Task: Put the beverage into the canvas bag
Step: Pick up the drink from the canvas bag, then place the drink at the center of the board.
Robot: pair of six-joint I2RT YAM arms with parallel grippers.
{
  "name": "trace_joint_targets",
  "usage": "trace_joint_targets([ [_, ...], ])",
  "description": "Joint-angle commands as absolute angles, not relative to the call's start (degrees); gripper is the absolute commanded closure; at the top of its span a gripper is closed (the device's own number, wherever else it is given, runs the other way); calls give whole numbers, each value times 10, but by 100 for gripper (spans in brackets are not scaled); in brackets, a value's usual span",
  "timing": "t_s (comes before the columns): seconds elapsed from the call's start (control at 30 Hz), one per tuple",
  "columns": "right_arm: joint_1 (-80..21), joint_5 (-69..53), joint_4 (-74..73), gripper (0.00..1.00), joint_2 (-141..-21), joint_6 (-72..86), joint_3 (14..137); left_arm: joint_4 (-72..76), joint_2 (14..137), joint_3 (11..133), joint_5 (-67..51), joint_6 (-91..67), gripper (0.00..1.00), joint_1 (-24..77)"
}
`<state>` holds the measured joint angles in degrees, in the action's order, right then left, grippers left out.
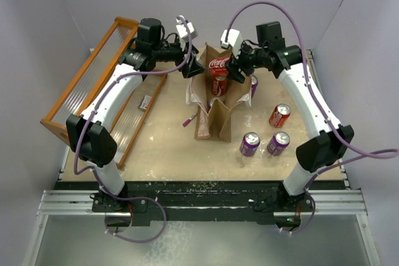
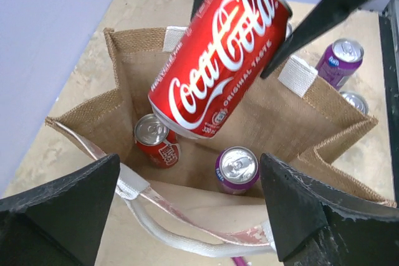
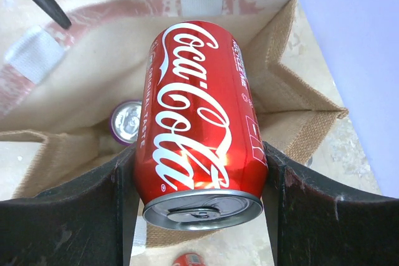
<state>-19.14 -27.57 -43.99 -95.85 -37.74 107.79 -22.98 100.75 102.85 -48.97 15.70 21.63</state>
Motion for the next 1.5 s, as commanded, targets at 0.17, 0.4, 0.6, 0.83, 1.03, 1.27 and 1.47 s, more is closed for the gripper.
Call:
trace_joint_targets([
  [0.17, -192, -363, -329, 100, -902, -235, 1115, -359, 930, 1074, -521, 413, 1, 209],
  [0.4, -195, -449, -315, 100, -917, -142, 1140, -400, 861, 1062, -468, 481, 1, 202],
  [0.6, -206, -504, -293, 100, -946, -46, 1168, -435, 834, 1059, -452, 509, 1, 202],
  [0.83, -262, -486, -331, 100, -994, -30, 1226, -433, 786, 1012, -463, 482, 1, 172],
  [1.03, -312, -469, -371, 100, -1045, -45, 1296, -431, 744, 943, -461, 492, 1, 160],
  [1.27, -328, -462, -345, 100, -1072, -18, 1323, -448, 719, 875, -476, 491, 1, 161],
  [1.47, -335, -462, -311, 100, -1083, 9, 1323, -445, 685, 828, -506, 453, 1, 148],
])
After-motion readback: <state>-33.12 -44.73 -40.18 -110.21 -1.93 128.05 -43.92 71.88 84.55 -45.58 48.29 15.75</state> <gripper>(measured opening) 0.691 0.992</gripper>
